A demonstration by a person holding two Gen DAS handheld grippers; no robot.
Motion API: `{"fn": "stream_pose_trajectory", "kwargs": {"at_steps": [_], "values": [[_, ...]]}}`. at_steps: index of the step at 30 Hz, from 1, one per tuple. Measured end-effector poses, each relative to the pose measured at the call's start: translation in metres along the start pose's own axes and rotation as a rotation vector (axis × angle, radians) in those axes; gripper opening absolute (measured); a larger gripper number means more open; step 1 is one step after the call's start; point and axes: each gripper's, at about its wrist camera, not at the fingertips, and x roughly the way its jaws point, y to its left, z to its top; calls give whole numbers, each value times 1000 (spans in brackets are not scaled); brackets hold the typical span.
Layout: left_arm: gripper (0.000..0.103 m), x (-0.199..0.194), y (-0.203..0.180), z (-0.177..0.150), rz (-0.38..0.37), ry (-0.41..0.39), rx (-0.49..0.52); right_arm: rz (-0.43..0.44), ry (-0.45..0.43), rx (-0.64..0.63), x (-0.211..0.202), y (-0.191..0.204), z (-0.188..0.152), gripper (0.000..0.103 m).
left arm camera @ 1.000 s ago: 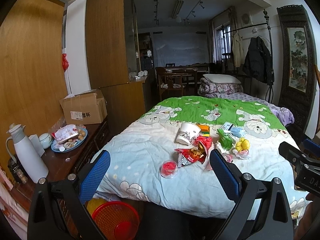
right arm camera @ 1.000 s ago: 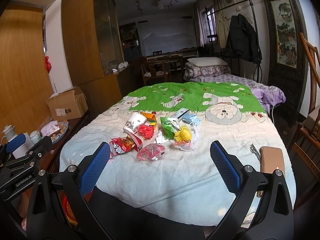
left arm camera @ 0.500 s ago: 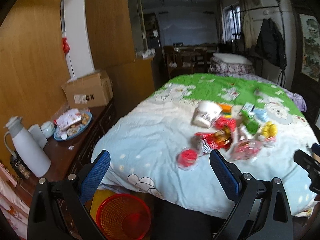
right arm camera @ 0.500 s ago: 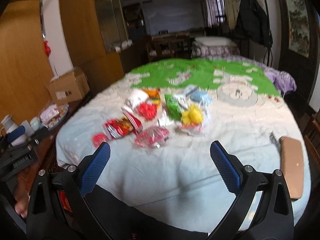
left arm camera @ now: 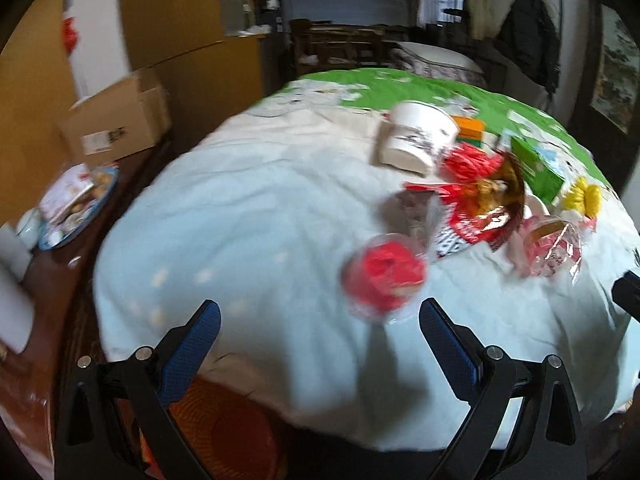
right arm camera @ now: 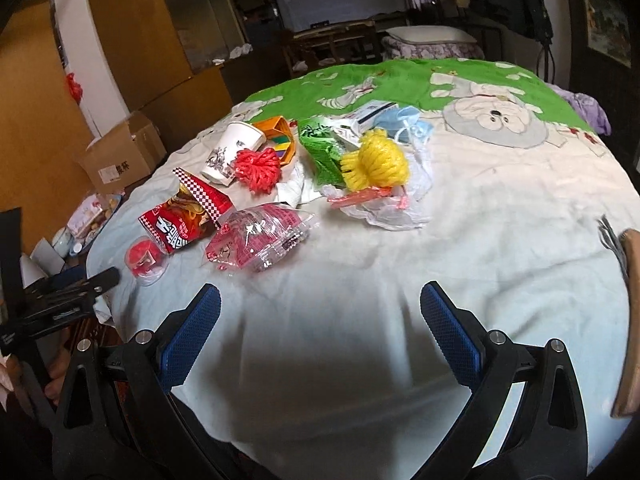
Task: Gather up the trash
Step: 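Grasp the small red cup with the left tool while the right tool grasps the pink plastic bag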
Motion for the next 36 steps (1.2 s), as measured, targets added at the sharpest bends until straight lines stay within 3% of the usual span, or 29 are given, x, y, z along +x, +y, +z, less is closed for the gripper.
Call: {"fn": "stream_pose_trajectory", "kwargs": {"at_steps": [4,5,7,8,14,20,22,23,25,30,36], "values": [[97,22,-18,6,-3,-11,54,45,-6,9,5,1,0,96],[91,27,-22,7,-1,-11,57,59,-7,13,6,1,0,96],[60,35,-26,7,-16,0,66,97,-6,15,9,5,2,96],[54,37,-28,7,-44,8,70,103,-5,9,11,7,2,96],[54,13,-21,14,-65,-63,88,132,17,6,34,25,13,96],[54,-10,3,16,-58,-78,46,127,65,108,67,24,25,95],[54,-15,11,13,-61,-67,22,131,59,107,68,25,25,73],[54,-17,15,11,-61,-60,12,139,63,95,67,27,25,54],[54,-21,24,6,-56,-51,-7,149,41,78,58,29,25,46],[54,-39,44,-3,-44,-56,-48,130,-47,21,25,41,31,42],[54,-75,63,-11,-27,-103,-80,170,-148,-29,-23,60,40,42]]}}
